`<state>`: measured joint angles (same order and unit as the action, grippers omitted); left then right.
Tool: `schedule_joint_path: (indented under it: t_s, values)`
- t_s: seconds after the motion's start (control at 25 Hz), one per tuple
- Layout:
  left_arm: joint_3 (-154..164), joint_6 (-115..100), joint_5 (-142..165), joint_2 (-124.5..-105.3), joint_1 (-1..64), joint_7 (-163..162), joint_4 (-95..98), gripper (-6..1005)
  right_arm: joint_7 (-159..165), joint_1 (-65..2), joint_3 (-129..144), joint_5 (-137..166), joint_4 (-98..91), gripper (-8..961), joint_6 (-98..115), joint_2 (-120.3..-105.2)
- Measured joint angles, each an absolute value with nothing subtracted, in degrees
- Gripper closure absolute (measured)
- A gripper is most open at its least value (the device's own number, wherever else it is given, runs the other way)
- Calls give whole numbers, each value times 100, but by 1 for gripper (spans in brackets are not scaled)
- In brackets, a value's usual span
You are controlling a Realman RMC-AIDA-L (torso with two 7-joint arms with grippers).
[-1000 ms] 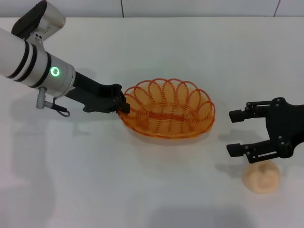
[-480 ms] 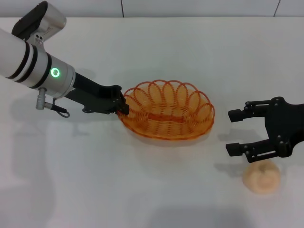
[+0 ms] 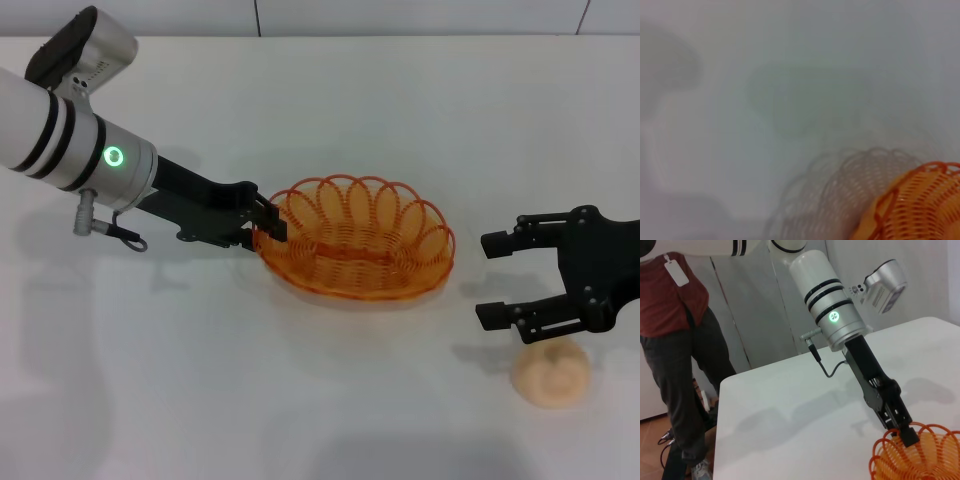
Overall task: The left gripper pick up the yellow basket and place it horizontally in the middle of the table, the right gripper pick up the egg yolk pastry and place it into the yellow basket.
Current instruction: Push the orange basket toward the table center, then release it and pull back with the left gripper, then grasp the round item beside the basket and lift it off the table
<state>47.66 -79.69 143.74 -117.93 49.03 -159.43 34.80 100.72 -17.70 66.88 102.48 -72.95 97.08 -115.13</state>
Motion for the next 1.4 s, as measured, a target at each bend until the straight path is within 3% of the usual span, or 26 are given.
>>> schedule_joint_path:
  t_s: [0.36,0.64,0.88,1.4]
  values:
    - [4737,-8144,14056,-11641,4760,-15869,3551,626,10072,-1751,6664,10242,-7298,140,9771,-11513]
    - [4718,-8176,13392,-11490,4427,-15151,4396,243,10109,-1741,6638,10270,-7294,141,9739,-11513]
    - [4673,-8143,12744,-11396,4305,-14163,4659,123,10289,-1735,6620,10547,-7327,141,9690,-11502]
    - [4751,-8795,12963,-11400,4373,-12091,5048,135,11126,-1746,6648,11769,-7946,143,9618,-11512]
